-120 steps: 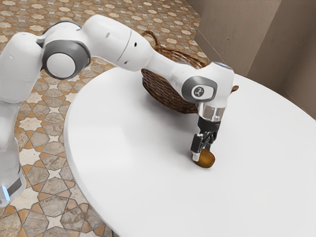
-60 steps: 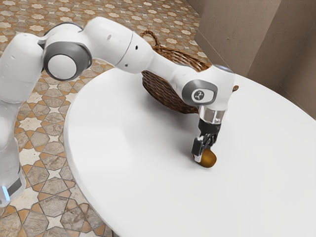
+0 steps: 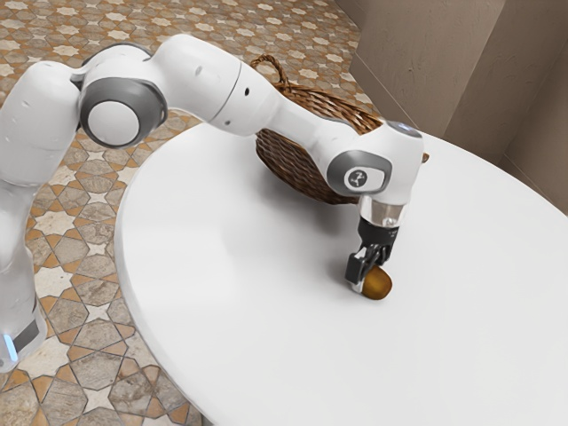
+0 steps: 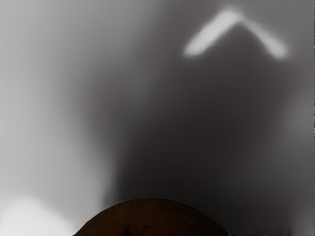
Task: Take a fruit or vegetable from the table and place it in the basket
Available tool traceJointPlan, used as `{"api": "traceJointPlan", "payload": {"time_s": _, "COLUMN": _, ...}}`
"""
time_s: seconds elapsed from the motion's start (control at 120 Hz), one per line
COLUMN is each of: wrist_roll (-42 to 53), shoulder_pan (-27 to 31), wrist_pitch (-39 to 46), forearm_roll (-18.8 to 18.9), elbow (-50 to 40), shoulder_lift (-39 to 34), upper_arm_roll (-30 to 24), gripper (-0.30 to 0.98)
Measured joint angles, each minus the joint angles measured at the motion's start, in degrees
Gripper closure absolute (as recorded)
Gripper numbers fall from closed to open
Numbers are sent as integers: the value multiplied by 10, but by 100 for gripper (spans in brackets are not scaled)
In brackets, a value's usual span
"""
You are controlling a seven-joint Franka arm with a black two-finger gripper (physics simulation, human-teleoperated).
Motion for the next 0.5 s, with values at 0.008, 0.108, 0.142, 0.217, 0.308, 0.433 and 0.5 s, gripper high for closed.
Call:
{"api": "traceJointPlan", "payload": {"time_s": 0.008, "wrist_roll": 0, "shoulder_pan": 0, "wrist_pitch": 0, "forearm_roll": 0, "elbow": 0, "shoulder_lift": 0, "upper_arm_roll": 0, "gripper": 35}}
{"api": "traceJointPlan", "payload": {"time_s": 0.108, "wrist_roll": 0, "shoulder_pan": 0, "wrist_pitch": 2, "forearm_roll": -2, "elbow": 0, "shoulder_lift": 0, "upper_arm_roll": 0, "gripper": 35}}
{"api": "traceJointPlan", "payload": {"time_s": 0.142, "wrist_roll": 0, "shoulder_pan": 0, "wrist_pitch": 2, "forearm_roll": -3, "elbow": 0, "shoulder_lift": 0, "upper_arm_roll": 0, "gripper": 35}}
{"api": "traceJointPlan", "payload": {"time_s": 0.217, "wrist_roll": 0, "shoulder_pan": 1, "wrist_pitch": 2, "forearm_roll": -7, "elbow": 0, "shoulder_lift": -1, "upper_arm_roll": -1, "gripper": 35}}
{"api": "traceJointPlan", "payload": {"time_s": 0.308, "wrist_roll": 0, "shoulder_pan": 2, "wrist_pitch": 3, "forearm_roll": -24, "elbow": -1, "shoulder_lift": -3, "upper_arm_roll": -1, "gripper": 35}}
{"api": "traceJointPlan", "payload": {"time_s": 0.433, "wrist_roll": 1, "shoulder_pan": 4, "wrist_pitch": 3, "forearm_roll": -42, "elbow": -10, "shoulder_lift": -28, "upper_arm_roll": -2, "gripper": 36}}
{"api": "traceJointPlan", "payload": {"time_s": 0.5, "wrist_roll": 1, "shoulder_pan": 4, "wrist_pitch": 3, "forearm_roll": -39, "elbow": -31, "shoulder_lift": -63, "upper_arm_roll": 0, "gripper": 36}}
